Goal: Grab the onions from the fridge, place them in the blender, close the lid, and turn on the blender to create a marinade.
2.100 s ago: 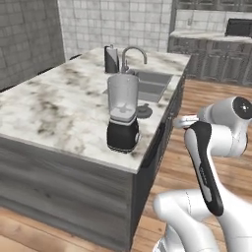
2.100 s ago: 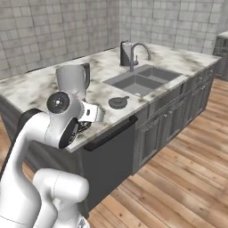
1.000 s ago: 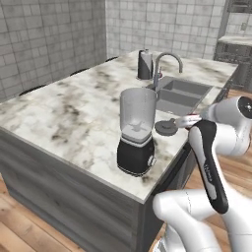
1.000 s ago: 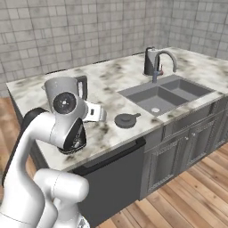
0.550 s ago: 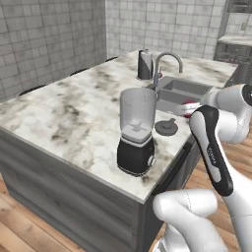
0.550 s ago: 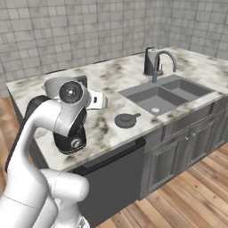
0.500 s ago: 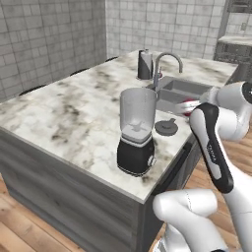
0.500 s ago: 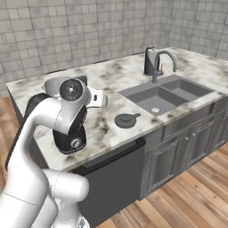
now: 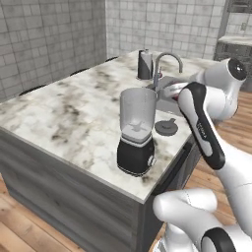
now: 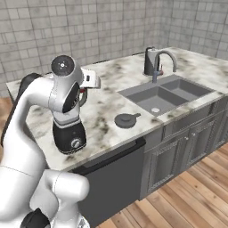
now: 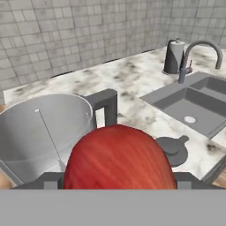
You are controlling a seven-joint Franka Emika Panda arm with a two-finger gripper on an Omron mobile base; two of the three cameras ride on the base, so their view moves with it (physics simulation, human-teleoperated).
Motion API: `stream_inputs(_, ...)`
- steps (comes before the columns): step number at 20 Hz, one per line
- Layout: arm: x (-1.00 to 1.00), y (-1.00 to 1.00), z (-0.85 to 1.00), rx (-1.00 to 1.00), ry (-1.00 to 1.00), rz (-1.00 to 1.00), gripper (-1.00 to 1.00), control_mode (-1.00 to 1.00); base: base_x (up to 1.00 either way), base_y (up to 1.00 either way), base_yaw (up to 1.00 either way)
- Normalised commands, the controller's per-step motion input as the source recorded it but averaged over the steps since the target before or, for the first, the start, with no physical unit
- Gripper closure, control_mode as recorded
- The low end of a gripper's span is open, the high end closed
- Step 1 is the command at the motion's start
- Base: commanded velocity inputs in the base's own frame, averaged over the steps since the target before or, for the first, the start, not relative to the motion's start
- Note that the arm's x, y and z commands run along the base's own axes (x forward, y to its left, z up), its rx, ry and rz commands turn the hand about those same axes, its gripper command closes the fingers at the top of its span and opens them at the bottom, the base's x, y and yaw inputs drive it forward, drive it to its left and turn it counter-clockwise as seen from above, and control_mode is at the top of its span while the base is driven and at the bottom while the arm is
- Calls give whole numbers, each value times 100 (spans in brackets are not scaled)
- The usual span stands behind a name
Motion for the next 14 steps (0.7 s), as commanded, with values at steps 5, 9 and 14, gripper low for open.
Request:
stream_inputs(5, 26, 46, 10, -5, 2, 2, 100, -100, 0, 0, 0)
stream_inputs(9, 31, 49, 0, -6, 10, 5, 100, -100, 0, 0, 0)
stream_inputs(14, 21, 51, 0, -7, 4, 4, 100, -100, 0, 0, 0)
